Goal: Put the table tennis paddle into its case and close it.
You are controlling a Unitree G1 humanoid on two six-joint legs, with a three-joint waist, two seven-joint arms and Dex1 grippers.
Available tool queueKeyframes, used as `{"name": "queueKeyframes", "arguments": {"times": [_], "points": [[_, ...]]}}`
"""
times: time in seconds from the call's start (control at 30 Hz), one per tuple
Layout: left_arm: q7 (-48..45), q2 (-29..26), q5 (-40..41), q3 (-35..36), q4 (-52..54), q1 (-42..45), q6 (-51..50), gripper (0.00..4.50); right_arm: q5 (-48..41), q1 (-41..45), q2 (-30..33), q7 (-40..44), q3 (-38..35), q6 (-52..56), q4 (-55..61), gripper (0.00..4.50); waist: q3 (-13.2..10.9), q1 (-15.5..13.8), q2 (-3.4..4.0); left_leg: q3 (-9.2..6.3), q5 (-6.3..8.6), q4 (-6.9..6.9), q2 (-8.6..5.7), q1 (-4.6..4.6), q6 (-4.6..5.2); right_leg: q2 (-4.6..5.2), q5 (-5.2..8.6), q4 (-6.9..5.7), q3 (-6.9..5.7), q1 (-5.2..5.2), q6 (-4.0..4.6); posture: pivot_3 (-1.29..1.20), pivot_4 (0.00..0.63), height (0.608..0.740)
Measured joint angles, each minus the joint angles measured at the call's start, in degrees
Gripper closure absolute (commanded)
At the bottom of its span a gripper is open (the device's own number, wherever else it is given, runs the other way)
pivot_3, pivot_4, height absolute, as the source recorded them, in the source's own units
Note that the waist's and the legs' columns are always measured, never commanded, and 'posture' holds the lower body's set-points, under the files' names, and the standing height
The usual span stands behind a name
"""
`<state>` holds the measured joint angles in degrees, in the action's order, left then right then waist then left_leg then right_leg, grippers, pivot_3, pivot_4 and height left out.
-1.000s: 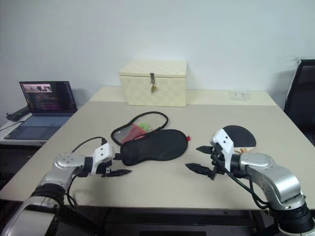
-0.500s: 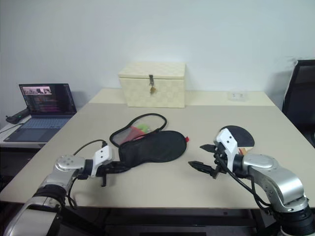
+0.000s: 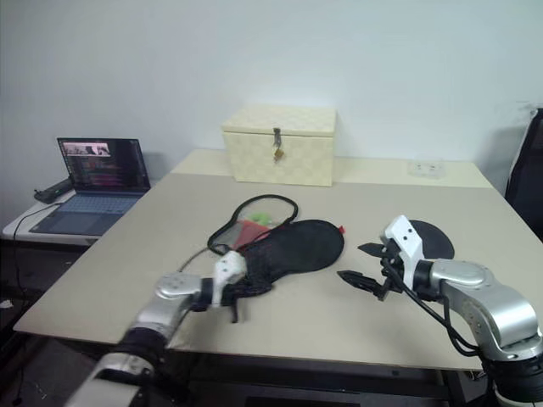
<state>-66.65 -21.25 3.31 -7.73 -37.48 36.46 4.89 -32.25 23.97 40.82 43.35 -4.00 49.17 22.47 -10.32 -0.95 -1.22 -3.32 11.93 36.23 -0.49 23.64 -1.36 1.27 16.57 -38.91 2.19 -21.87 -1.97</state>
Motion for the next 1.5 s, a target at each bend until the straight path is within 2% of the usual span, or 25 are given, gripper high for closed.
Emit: {"name": "queueKeyframes", "arguments": {"times": [0.27,0.4,0.5,0.77,0.9,0.97,1.17,1.33,1.5], "points": [[8.0,7.7,-0.2,-1.0,1.3,3.8,-6.5,4.47,-0.6,0.4,0.8,-1.2,-1.0,0.8,0.3,0.00,-0.1,1.2,-0.09,0.05,0.00,-0.02,0.06,0.15,0.00,-0.11,0.00,-0.07,0.07,-0.23,0.02,0.00,0.150,0.740],[8.5,8.5,-0.1,-1.6,2.7,3.8,-8.5,4.47,-1.1,1.4,0.8,-1.8,-1.0,1.8,1.0,0.00,-0.1,1.8,-0.08,0.04,0.00,-0.09,0.08,0.15,0.01,-0.12,0.00,-0.07,0.10,-0.31,0.03,0.00,0.150,0.740],[7.4,6.3,1.2,-1.5,7.2,2.1,-10.0,3.91,-1.9,1.5,0.8,-1.8,-1.0,2.3,1.6,0.00,-0.1,2.2,-0.08,0.00,0.00,-0.12,0.09,0.17,0.01,-0.12,0.00,-0.07,0.11,-0.33,0.03,0.00,0.150,0.740],[6.2,-4.5,9.4,6.4,22.0,-4.6,-17.3,1.01,-3.2,-0.1,-0.8,-2.2,0.0,2.6,2.8,0.00,-0.1,2.8,-0.08,-0.04,0.00,-0.12,0.13,0.15,0.00,-0.11,0.00,-0.06,0.12,-0.33,0.05,0.00,0.150,0.740],[2.1,-14.2,12.2,9.6,27.8,-11.0,-20.7,1.01,-2.9,-1.4,-2.2,-2.2,1.8,2.0,2.7,0.00,-0.1,3.0,-0.02,-0.01,0.00,-0.18,0.16,0.13,0.00,-0.11,0.02,-0.08,0.15,-0.38,0.09,0.00,0.150,0.740],[0.5,-16.3,12.2,9.6,28.2,-13.3,-20.4,1.01,-2.8,-1.5,-2.7,-2.2,2.1,1.3,2.6,0.00,-0.1,2.8,-0.02,-0.02,0.01,-0.15,0.15,0.13,0.00,-0.10,0.02,-0.07,0.13,-0.36,0.09,0.00,0.150,0.740],[-1.3,-17.2,8.8,7.5,20.0,-13.3,-11.7,1.01,-2.5,-1.4,-3.3,-1.7,3.2,-0.7,1.5,0.00,-0.1,2.0,-0.08,-0.03,0.00,-0.12,0.14,0.15,0.00,-0.06,0.02,-0.04,0.09,-0.34,0.09,0.00,0.150,0.740],[0.0,-15.8,4.5,5.5,7.5,-6.6,-2.3,1.01,-2.3,-1.4,-3.2,-1.5,3.2,-1.4,0.8,0.00,-0.1,2.0,-0.09,-0.03,0.00,-0.13,0.14,0.17,0.00,-0.08,0.02,-0.05,0.08,-0.37,0.09,0.00,0.150,0.740],[-0.1,-13.5,2.5,4.4,-0.6,-2.1,4.7,1.01,-2.3,-1.5,-3.2,-1.4,3.2,-1.4,0.8,0.00,-0.1,2.4,-0.09,0.00,0.01,-0.14,0.12,0.18,0.00,-0.08,0.02,-0.05,0.09,-0.37,0.08,0.00,0.150,0.740]]}}
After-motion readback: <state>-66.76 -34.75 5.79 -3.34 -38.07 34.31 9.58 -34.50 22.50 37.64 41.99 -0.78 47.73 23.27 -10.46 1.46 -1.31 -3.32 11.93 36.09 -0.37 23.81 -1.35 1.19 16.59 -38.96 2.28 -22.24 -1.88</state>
